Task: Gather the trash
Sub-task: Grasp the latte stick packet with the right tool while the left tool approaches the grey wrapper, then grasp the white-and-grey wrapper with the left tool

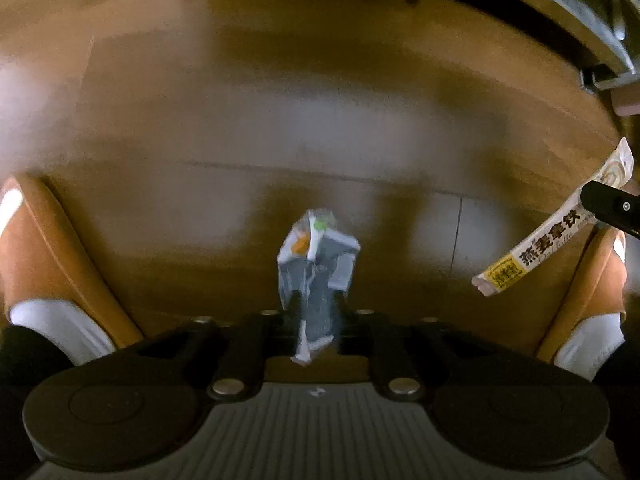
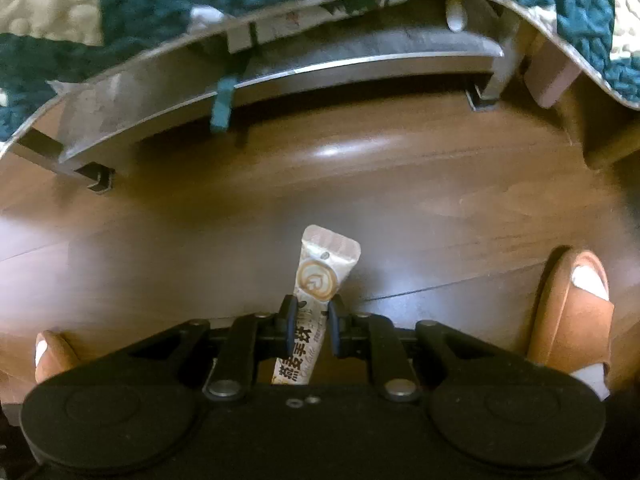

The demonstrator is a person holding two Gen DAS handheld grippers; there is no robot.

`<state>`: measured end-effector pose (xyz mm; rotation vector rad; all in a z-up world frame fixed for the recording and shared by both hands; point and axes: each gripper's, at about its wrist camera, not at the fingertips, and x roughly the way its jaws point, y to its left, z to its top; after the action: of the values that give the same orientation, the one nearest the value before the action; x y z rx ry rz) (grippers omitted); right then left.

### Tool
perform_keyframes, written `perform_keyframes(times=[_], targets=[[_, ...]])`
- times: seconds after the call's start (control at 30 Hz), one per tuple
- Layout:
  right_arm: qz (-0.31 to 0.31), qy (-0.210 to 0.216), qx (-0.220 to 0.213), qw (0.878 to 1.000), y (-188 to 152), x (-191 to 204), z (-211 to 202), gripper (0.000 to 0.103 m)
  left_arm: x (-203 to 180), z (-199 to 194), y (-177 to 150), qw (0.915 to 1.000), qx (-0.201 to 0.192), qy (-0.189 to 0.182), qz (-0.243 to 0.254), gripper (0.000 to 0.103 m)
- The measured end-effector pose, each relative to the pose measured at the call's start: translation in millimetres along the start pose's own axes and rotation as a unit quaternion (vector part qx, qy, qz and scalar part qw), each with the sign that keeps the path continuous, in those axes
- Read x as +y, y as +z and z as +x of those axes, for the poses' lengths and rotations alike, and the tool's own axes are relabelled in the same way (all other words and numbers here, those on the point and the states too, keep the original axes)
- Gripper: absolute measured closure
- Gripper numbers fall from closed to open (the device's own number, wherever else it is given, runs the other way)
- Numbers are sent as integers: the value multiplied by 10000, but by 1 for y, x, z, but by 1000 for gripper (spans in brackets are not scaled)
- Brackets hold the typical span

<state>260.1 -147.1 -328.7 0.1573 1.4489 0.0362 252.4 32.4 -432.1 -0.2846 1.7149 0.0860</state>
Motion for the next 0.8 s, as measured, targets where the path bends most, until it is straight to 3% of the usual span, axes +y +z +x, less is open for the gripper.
perform_keyframes(times=[0.03, 0.1, 0.3, 0.5, 0.6, 0.67, 0.73, 0.8], targets=[[6, 6, 32, 10000, 1, -1, 5, 88, 0, 5, 1, 10000, 57, -33, 15, 45], [-1, -7, 90, 10000, 1, -3, 10, 88, -1, 14, 1, 9999, 44, 45, 126, 21], [112, -73, 323, 9994, -2, -11, 33, 88, 3, 47, 8, 9994, 273, 122, 196, 21], [198, -143, 473, 9986, -3, -12, 52, 89, 20, 81, 10, 9984, 538, 180, -62, 21], [154, -148, 504, 9985, -5, -8, 55, 89, 25, 88, 12, 9985, 505, 147, -128, 23], [127, -134, 524, 9985, -5, -9, 56, 89, 26, 91, 12, 9986, 501, 138, -101, 42], [91, -134, 535, 9984, -4, -8, 56, 89, 28, 95, 12, 9981, 592, 109, -102, 69], [62, -133, 527, 9985, -4, -8, 55, 89, 29, 95, 12, 9981, 593, 71, -135, 78]])
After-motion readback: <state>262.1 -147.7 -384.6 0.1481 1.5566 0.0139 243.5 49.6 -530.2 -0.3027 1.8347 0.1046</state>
